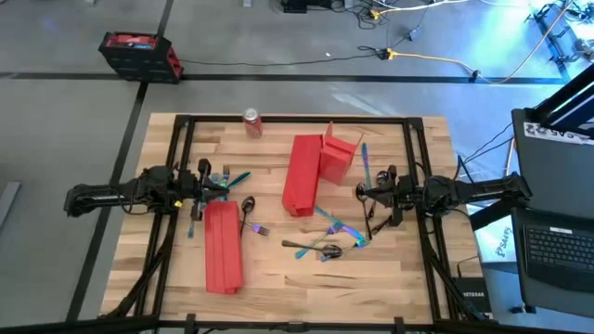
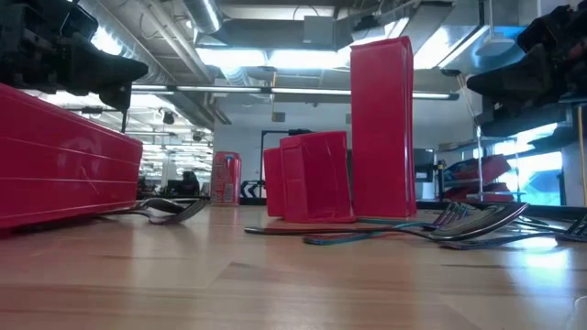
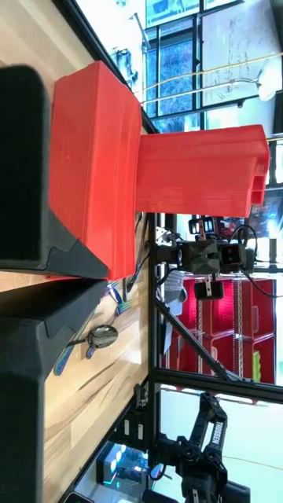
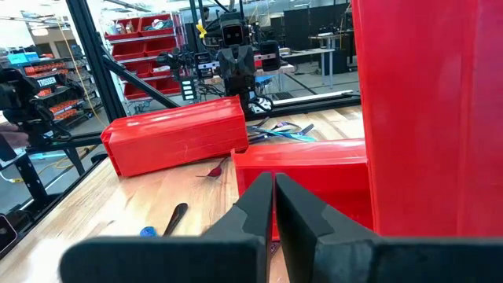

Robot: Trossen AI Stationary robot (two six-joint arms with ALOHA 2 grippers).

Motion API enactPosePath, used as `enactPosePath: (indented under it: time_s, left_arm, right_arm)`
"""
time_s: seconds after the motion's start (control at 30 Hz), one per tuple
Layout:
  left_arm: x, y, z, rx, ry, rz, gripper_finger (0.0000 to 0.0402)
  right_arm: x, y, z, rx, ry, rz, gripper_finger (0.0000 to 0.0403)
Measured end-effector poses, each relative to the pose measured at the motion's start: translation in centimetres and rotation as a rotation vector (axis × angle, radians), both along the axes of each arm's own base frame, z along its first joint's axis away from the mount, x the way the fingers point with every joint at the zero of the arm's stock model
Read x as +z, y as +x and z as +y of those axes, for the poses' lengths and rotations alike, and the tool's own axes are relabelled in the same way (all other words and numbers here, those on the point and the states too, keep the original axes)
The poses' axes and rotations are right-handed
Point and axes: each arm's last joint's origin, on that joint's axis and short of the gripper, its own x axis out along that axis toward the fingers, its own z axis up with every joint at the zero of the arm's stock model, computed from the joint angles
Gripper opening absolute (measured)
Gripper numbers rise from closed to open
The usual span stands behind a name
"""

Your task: Sort silverware

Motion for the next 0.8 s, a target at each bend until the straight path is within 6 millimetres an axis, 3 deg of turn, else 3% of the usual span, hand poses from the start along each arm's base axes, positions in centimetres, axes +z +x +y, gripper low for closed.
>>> enactPosePath:
  time_s: [0.8]
  left_arm:
    - [0.0, 0.0, 0.0, -0.001, -0.056, -0.001, 0.0]
  right_arm:
    - [-0.01, 0.0, 0.0, 0.0, 0.0, 0.0, 0.0]
